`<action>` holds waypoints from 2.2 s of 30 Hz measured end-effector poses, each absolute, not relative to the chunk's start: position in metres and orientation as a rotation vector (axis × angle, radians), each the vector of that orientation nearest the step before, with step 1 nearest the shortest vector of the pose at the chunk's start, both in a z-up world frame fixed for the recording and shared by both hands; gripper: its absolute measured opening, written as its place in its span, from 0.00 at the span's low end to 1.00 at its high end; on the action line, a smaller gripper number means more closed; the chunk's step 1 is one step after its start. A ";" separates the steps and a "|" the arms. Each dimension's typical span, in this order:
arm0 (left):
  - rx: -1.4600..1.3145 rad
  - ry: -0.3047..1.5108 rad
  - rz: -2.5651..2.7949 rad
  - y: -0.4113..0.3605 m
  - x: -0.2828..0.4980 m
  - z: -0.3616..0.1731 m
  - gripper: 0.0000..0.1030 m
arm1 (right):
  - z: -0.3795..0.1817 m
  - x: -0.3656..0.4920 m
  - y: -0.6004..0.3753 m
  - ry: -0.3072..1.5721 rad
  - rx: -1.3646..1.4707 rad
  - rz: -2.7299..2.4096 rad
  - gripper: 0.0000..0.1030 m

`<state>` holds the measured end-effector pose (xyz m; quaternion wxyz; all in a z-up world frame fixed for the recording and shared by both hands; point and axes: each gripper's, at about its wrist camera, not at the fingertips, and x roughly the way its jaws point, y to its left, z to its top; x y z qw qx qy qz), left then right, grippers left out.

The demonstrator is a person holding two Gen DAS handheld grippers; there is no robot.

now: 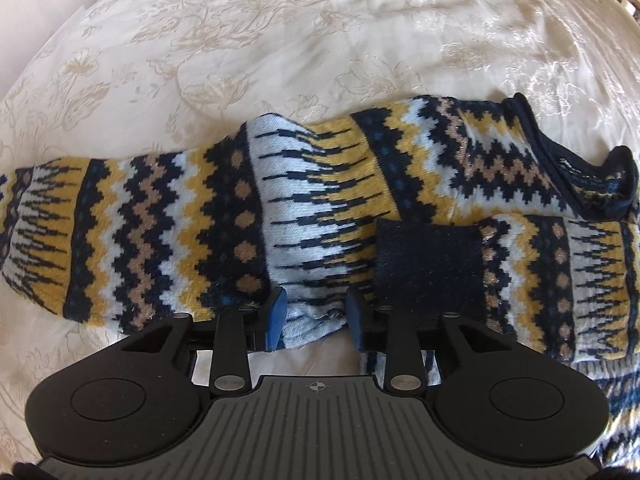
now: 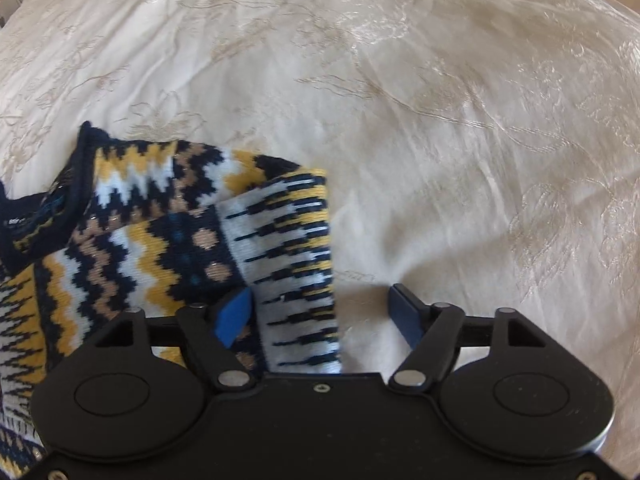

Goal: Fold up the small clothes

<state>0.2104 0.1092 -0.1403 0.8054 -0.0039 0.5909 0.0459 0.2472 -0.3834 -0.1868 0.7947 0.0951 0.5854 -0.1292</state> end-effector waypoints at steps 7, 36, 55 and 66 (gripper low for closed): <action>0.010 1.231 0.080 0.109 0.186 -0.118 0.30 | -0.162 0.236 -0.373 1.225 0.197 -0.264 0.73; -0.033 1.194 0.026 0.069 0.034 -0.074 0.30 | -0.101 0.069 -0.241 1.171 0.101 0.160 0.87; -0.213 1.068 0.113 0.069 -0.008 -0.040 0.81 | -0.068 0.047 -0.280 1.021 0.149 0.328 0.99; -0.302 1.027 0.170 0.182 0.032 -0.039 0.85 | -0.063 0.063 -0.264 1.011 0.153 0.311 1.00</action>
